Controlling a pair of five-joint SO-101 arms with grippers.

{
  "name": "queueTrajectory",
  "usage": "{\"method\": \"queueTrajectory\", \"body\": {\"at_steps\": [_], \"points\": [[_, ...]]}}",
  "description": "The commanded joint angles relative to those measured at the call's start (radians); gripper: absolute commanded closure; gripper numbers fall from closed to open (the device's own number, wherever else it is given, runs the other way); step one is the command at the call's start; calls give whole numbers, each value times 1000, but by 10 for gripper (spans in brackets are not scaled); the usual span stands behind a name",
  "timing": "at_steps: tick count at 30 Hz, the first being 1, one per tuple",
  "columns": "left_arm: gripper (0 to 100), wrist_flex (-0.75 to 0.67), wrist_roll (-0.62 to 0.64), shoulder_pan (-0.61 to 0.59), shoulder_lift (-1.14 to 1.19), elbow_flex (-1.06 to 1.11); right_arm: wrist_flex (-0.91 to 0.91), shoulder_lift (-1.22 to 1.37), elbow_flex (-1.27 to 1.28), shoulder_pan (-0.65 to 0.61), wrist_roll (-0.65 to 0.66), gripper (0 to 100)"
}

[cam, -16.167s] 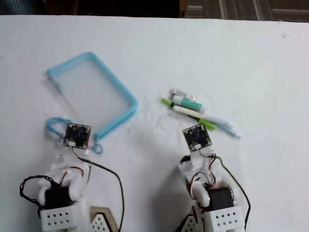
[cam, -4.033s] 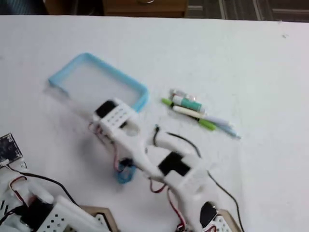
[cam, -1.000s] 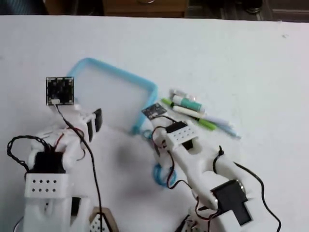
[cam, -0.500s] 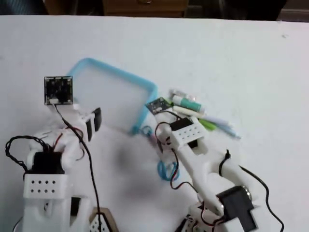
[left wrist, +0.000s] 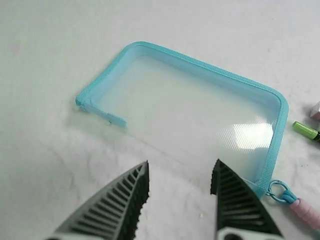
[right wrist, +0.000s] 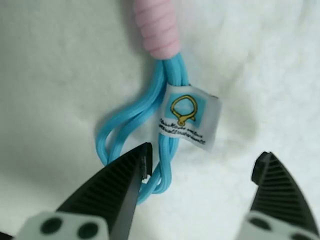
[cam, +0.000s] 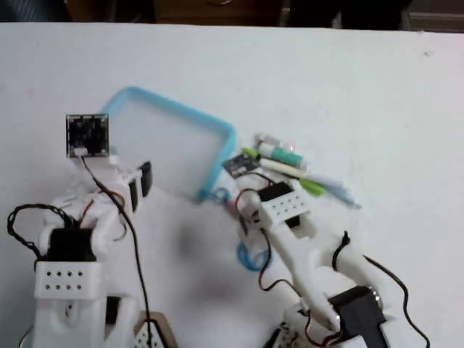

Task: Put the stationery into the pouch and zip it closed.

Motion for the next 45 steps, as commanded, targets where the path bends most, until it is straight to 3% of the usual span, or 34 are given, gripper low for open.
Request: {"method": "queueTrajectory", "body": {"at_steps": [1, 5, 16, 24, 29, 33, 37, 41, 45], "points": [[782, -3, 8, 2, 2, -41, -97, -18, 41, -8, 25, 695], [782, -3, 8, 2, 2, -41, -203, 21, 126, -36, 163, 738], [779, -2, 8, 7, 4, -41, -214, 33, 109, 10, 176, 990], [778, 5, 8, 7, 27, -52, -225, -209, 109, 12, 170, 982], [778, 64, 9, 10, 265, -173, -226, -518, 109, 12, 170, 982], [778, 163, 15, 70, 526, -356, -236, -727, 117, 12, 167, 982], [777, 233, 14, 209, 653, -480, -334, -842, 230, 39, 167, 982], [731, 222, 61, 351, 633, -470, -498, -858, 387, 116, 169, 982], [634, 164, 78, 394, 633, -364, -668, -860, 502, 191, 167, 982]]}}
